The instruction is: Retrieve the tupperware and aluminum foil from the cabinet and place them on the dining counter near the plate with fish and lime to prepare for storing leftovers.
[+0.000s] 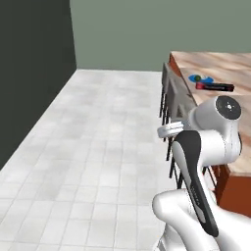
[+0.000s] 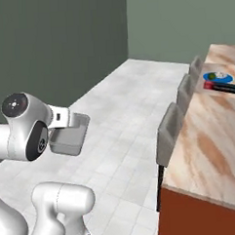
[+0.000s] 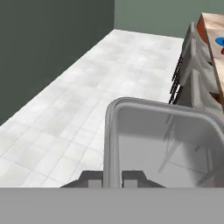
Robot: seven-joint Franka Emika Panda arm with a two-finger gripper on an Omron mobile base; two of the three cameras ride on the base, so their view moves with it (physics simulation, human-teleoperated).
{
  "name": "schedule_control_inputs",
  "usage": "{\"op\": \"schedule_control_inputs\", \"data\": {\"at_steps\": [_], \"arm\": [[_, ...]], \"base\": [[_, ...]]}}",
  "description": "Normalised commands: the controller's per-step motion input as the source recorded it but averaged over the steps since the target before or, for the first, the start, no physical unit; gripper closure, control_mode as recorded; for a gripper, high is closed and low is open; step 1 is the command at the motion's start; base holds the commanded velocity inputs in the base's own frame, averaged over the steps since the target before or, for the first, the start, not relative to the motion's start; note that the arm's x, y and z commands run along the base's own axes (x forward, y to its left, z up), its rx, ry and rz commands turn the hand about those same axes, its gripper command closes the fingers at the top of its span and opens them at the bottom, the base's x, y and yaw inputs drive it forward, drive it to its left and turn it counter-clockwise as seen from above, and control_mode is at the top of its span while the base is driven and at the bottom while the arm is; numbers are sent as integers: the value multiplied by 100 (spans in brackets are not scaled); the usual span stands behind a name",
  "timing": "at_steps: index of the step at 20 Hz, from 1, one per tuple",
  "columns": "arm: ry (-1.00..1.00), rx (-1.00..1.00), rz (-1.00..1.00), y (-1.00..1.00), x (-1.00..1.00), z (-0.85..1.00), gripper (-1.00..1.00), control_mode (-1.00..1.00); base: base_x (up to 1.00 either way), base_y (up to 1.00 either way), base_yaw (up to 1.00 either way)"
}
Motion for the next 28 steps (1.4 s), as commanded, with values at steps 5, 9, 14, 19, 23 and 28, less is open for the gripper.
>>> {"op": "schedule_control_inputs", "data": {"at_steps": [5,9,14,19,23,28], "arm": [[0,0,0,0,0,0,100,100],[0,0,0,0,0,0,100,100],[0,0,0,0,0,0,100,100],[0,0,0,0,0,0,100,100],[0,0,0,0,0,0,100,100],[0,0,0,0,0,0,100,100]], "base": [[100,88,-49],[100,81,-50],[100,75,-52],[100,73,-53],[100,73,-54],[100,74,-55]]}}
